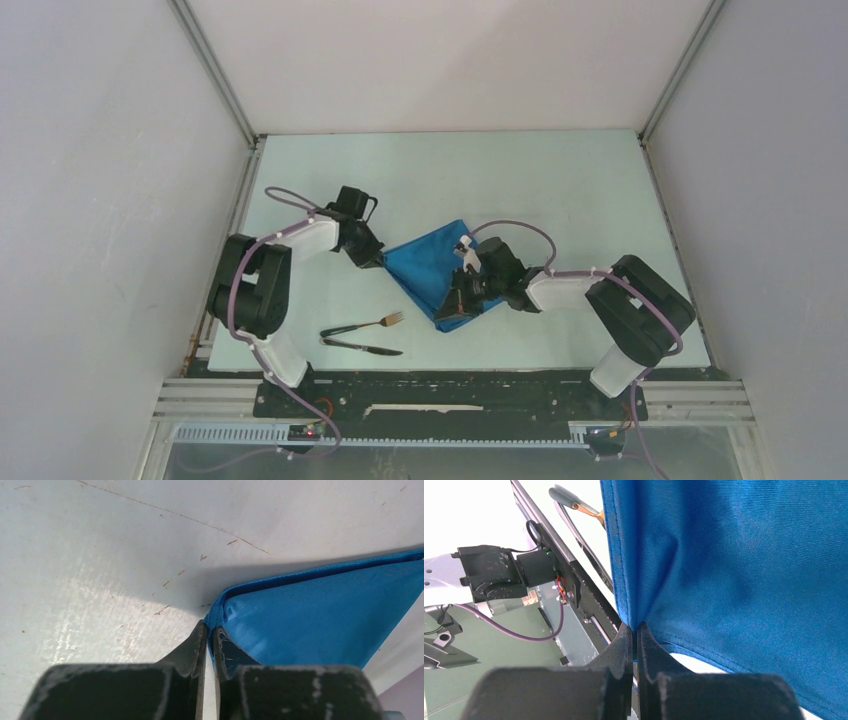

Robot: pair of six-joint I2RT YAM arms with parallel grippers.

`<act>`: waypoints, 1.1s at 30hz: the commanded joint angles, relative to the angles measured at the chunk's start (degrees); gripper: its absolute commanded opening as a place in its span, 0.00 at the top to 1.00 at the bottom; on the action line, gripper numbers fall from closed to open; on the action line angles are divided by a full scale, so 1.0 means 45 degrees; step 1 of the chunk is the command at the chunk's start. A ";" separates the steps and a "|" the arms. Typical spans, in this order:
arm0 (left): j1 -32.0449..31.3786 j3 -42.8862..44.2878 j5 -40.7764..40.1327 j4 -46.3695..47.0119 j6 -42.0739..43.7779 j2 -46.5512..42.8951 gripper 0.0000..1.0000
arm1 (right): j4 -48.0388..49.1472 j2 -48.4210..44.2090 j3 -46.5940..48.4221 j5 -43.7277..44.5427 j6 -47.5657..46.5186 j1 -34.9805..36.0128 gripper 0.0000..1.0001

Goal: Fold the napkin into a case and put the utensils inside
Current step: Pick up the lower triangle-folded napkin from the center of the board, then fold the lower triangle-folded napkin at the center of the board.

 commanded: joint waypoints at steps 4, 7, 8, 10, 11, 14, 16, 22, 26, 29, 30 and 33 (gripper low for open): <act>0.0112 0.0044 0.0084 0.0934 0.0810 -0.0469 0.73 | 0.0120 -0.0188 -0.0099 -0.0104 0.0240 0.0069 1.00; -0.0217 -0.0034 -0.1550 0.0401 0.1611 -0.1489 0.56 | 0.0189 -0.0168 -0.0110 -0.0170 0.0255 0.0025 1.00; -0.0355 0.0067 -0.2159 0.0074 0.1929 -0.1808 0.54 | 0.0239 -0.0145 -0.0103 -0.0178 0.0260 -0.0005 1.00; -0.0576 0.0384 -0.2977 -0.0671 0.2489 -0.2255 0.53 | 0.0237 -0.0159 -0.0115 -0.0215 0.0246 -0.0038 1.00; -0.0678 0.0522 -0.3234 -0.1005 0.2693 -0.2448 0.53 | 0.0205 -0.0171 -0.0101 -0.0220 0.0227 -0.0054 1.00; -0.1079 0.1103 -0.3478 -0.1432 0.3238 -0.2810 0.61 | 0.0023 -0.0274 -0.0101 -0.0196 0.0120 -0.0090 1.00; -0.1436 0.1712 -0.2522 -0.1246 0.3661 -0.2579 0.74 | -0.0102 -0.0374 -0.0100 -0.0141 0.0033 -0.0112 1.00; -0.1867 0.3928 -0.0265 -0.1597 0.3500 0.0239 0.97 | -0.0124 -0.0470 -0.0109 -0.0184 0.0026 -0.0203 1.00; -0.1932 0.4553 0.0258 -0.1254 0.3342 0.1414 1.00 | -0.0221 -0.0568 -0.0109 -0.0161 -0.0007 -0.0246 1.00; -0.1932 0.4695 0.0830 -0.0919 0.3109 0.2133 1.00 | -0.0209 -0.0602 -0.0109 -0.0219 -0.0008 -0.0320 1.00; -0.1932 0.4677 0.1034 -0.0780 0.3053 0.2277 1.00 | -0.0230 -0.0617 -0.0100 -0.0220 -0.0012 -0.0338 1.00; -0.1919 0.4573 0.0602 -0.0724 0.2974 0.2553 1.00 | -0.0274 -0.0641 -0.0100 -0.0240 -0.0032 -0.0378 1.00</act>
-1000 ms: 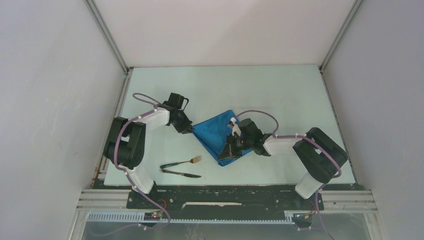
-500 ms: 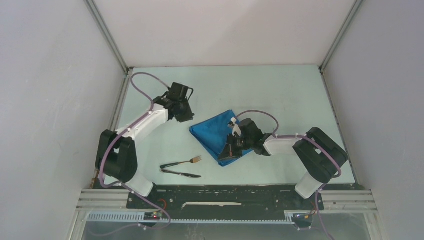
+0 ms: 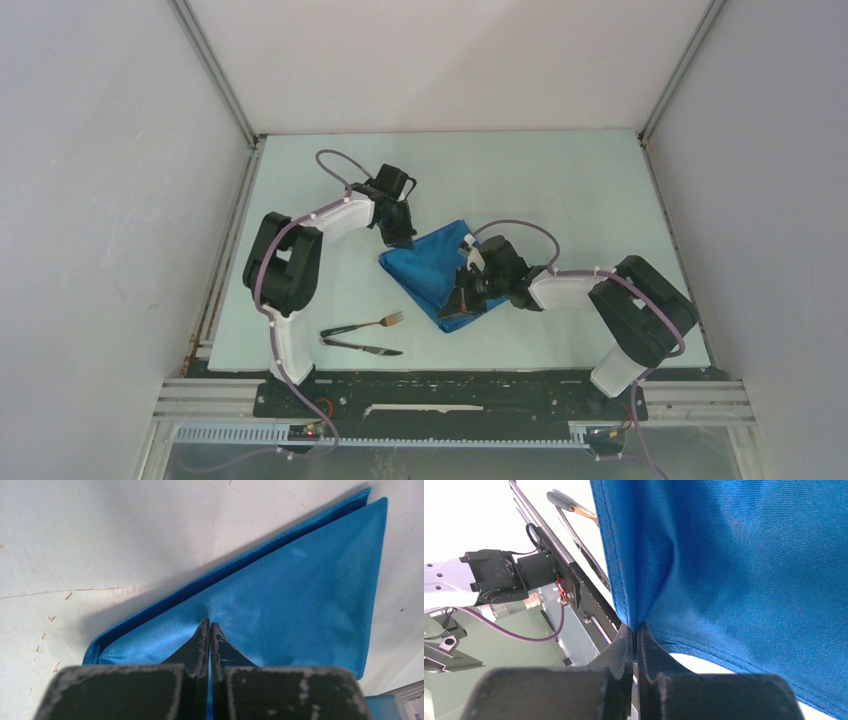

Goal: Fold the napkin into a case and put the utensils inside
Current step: Fold the lower triangle-folded napkin at the center of the board.

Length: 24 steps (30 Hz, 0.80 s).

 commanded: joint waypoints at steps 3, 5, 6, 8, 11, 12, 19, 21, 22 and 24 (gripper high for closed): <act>0.0006 0.0334 0.0092 0.0466 -0.0180 0.0412 1.00 | -0.0015 -0.0572 -0.0031 -0.0120 -0.0157 -0.0079 1.00; 0.0006 0.0288 0.0108 0.0439 -0.0222 0.0613 1.00 | -0.0025 -0.0595 -0.0036 -0.0124 -0.0150 -0.0085 1.00; 0.0003 0.0216 0.0024 0.0427 -0.0271 0.0699 1.00 | -0.0017 -0.0600 -0.0042 -0.0145 -0.0151 -0.0100 1.00; 0.0112 0.0164 -0.0306 0.0489 -0.0232 0.0990 1.00 | -0.0038 -0.0675 -0.0044 -0.0121 -0.0149 -0.0107 1.00; 0.0302 0.0657 -0.1220 -0.0196 0.0140 0.1545 1.00 | -0.0119 -0.0783 -0.0031 -0.0109 -0.0139 -0.0097 1.00; 0.0250 0.0792 -0.1523 -0.0494 0.0323 0.1509 1.00 | -0.0185 -0.0807 -0.0031 -0.0097 -0.0179 -0.0079 1.00; 0.0210 0.0552 -0.1975 -0.0903 0.0895 -0.1206 0.72 | -0.0221 -0.0852 -0.0031 -0.0121 -0.0210 -0.0101 1.00; 0.0226 0.0391 -0.1731 -0.0964 0.0893 -0.2003 0.59 | -0.0180 -0.0816 -0.0036 -0.0128 -0.0213 -0.0107 1.00; 0.0240 0.0310 -0.1719 -0.1040 0.0889 -0.2345 0.53 | -0.0178 -0.0806 -0.0039 -0.0138 -0.0210 -0.0102 1.00; 0.0334 0.0014 -0.1722 -0.1159 0.0870 -0.2888 0.46 | -0.0193 -0.0796 -0.0031 -0.0129 -0.0208 -0.0102 1.00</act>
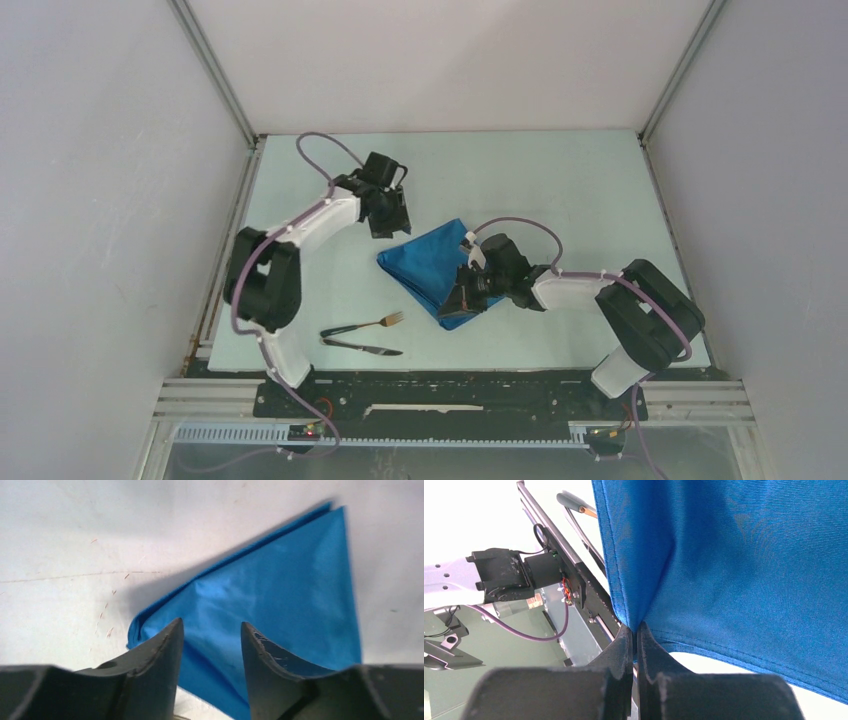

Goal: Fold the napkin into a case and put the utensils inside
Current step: Fold the lower triangle-folded napkin at the center of the board.

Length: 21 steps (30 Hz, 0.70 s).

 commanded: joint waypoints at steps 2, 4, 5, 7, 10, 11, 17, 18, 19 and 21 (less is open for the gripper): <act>0.0391 -0.0785 0.0269 -0.0244 0.0108 -0.2354 0.44 | -0.0072 -0.0358 -0.0043 -0.0134 -0.0174 -0.0034 1.00; 0.0796 -0.1597 0.0916 0.0017 -0.0202 -0.2625 0.42 | -0.0091 -0.0423 -0.0031 -0.0133 -0.0189 -0.0034 1.00; 0.1045 -0.2111 0.1252 0.0274 -0.0429 -0.2775 0.38 | -0.0092 -0.0431 -0.0031 -0.0116 -0.0193 -0.0034 1.00; 0.1514 -0.3229 0.1772 0.0969 -0.0853 -0.3123 0.36 | -0.0109 -0.0445 -0.0041 -0.0137 -0.0206 -0.0034 1.00; 0.2225 -0.4730 0.2429 0.2165 -0.1590 -0.3510 0.36 | -0.0046 -0.0427 -0.0033 -0.0187 -0.0177 -0.0053 1.00; 0.2417 -0.5209 0.2763 0.2662 -0.1755 -0.3557 0.36 | -0.0044 -0.0450 -0.0032 -0.0191 -0.0189 -0.0048 1.00; 0.2488 -0.5987 0.3239 0.4110 -0.2089 -0.3243 0.37 | -0.0063 -0.0396 -0.0035 -0.0258 -0.0252 -0.0092 1.00; 0.2475 -0.6015 0.3288 0.4231 -0.2139 -0.3140 0.37 | -0.0057 -0.0369 -0.0032 -0.0269 -0.0252 -0.0092 1.00; 0.2471 -0.6050 0.3279 0.4307 -0.2180 -0.3101 0.37 | -0.0054 -0.0378 -0.0034 -0.0280 -0.0252 -0.0102 1.00; 0.2473 -0.6234 0.3122 0.4493 -0.2220 -0.3220 0.37 | -0.0068 -0.0391 -0.0031 -0.0289 -0.0252 -0.0097 1.00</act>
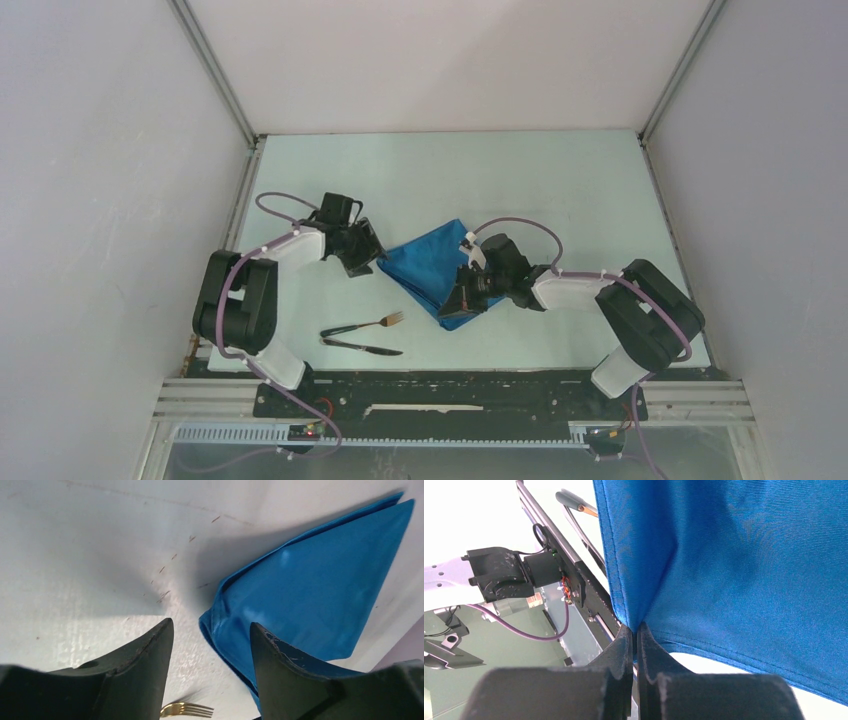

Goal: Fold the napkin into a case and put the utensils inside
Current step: Fold the lower triangle-folded napkin at the center of the board.

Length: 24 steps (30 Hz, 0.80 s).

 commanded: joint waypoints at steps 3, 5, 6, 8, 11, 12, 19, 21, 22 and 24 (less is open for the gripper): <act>-0.0018 -0.0248 0.0100 0.1515 -0.0429 -0.0229 0.38 | -0.0024 -0.0369 -0.0032 -0.0231 -0.0252 -0.0114 1.00; -0.0019 -0.0195 0.0018 0.1536 -0.0466 -0.0141 0.45 | 0.0013 -0.0346 -0.0036 -0.0224 -0.0253 -0.0081 1.00; -0.0019 -0.0122 0.0038 0.1555 -0.0482 -0.0098 0.49 | 0.0000 -0.0365 -0.0032 -0.0236 -0.0249 -0.0098 1.00; -0.0028 -0.0067 -0.0013 0.1558 -0.0530 -0.0094 0.58 | -0.0065 -0.0398 -0.0032 -0.0241 -0.0284 -0.0110 1.00; -0.0036 0.0036 -0.0227 0.1445 -0.0475 -0.0255 0.66 | -0.0190 -0.0485 -0.0042 -0.0224 -0.0364 -0.0120 1.00; -0.0052 0.0090 -0.0358 0.1356 -0.0445 -0.0342 0.68 | -0.0128 -0.0500 -0.0079 -0.0246 -0.0343 -0.0140 1.00; -0.0547 0.0979 -0.1129 0.0462 -0.0247 -0.0674 0.75 | 0.0376 -0.0484 -0.0586 -0.0506 -0.0221 -0.0384 1.00; -0.0719 0.1299 -0.1246 0.0276 -0.0262 -0.0561 0.76 | 0.0752 -0.0430 -0.0824 -0.0762 -0.0088 -0.0573 1.00; -0.0812 0.1464 -0.1272 0.0191 -0.0271 -0.0478 0.76 | 0.0932 -0.0400 -0.0958 -0.0868 -0.0020 -0.0687 1.00; -0.0988 0.1840 -0.1354 0.0010 -0.0316 -0.0247 0.78 | 0.1145 -0.0403 -0.1191 -0.1003 0.0011 -0.0916 1.00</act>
